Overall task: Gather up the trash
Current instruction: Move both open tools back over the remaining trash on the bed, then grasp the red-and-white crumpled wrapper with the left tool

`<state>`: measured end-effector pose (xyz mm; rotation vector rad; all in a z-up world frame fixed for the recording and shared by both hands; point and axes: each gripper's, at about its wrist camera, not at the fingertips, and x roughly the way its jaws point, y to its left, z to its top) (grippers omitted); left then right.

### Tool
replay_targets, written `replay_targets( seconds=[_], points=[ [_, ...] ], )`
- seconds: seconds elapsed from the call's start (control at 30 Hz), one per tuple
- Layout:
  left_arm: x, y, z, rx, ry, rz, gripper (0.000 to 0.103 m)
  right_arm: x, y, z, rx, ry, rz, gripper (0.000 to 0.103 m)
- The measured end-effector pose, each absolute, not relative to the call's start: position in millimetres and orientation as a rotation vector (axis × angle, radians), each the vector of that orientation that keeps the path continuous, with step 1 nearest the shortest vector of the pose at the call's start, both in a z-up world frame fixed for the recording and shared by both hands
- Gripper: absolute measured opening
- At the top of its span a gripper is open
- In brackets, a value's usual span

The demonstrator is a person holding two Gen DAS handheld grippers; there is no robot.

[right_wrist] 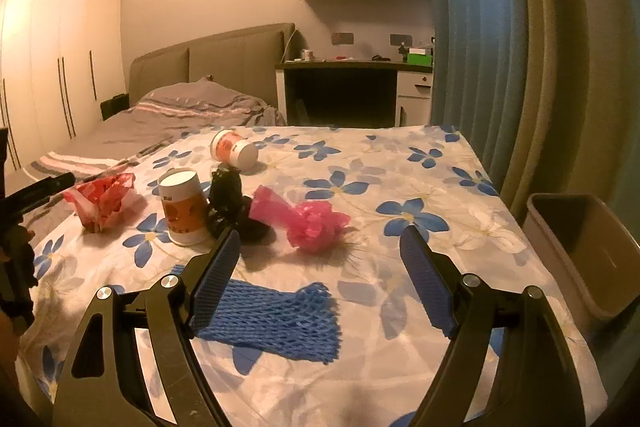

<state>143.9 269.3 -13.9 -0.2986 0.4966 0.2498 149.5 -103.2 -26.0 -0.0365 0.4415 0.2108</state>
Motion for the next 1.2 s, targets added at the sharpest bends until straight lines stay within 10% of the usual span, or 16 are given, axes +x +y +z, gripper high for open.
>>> replay_targets(
  seconds=[0.3, 0.83, 1.2],
  points=[
    [177, 282, -27, -0.294, 0.558, 0.203, 0.095, 161, -83, -26, -0.060, 0.447, 0.225, 0.080],
    [181, 263, -41, -0.209, 0.638, 0.144, 0.014, 168, -80, -26, -0.060, 0.455, 0.223, 0.080],
    [143, 219, -8, -0.249, 0.519, 0.094, 0.009, 180, -89, -35, -0.053, 0.462, 0.210, 0.076]
  ],
)
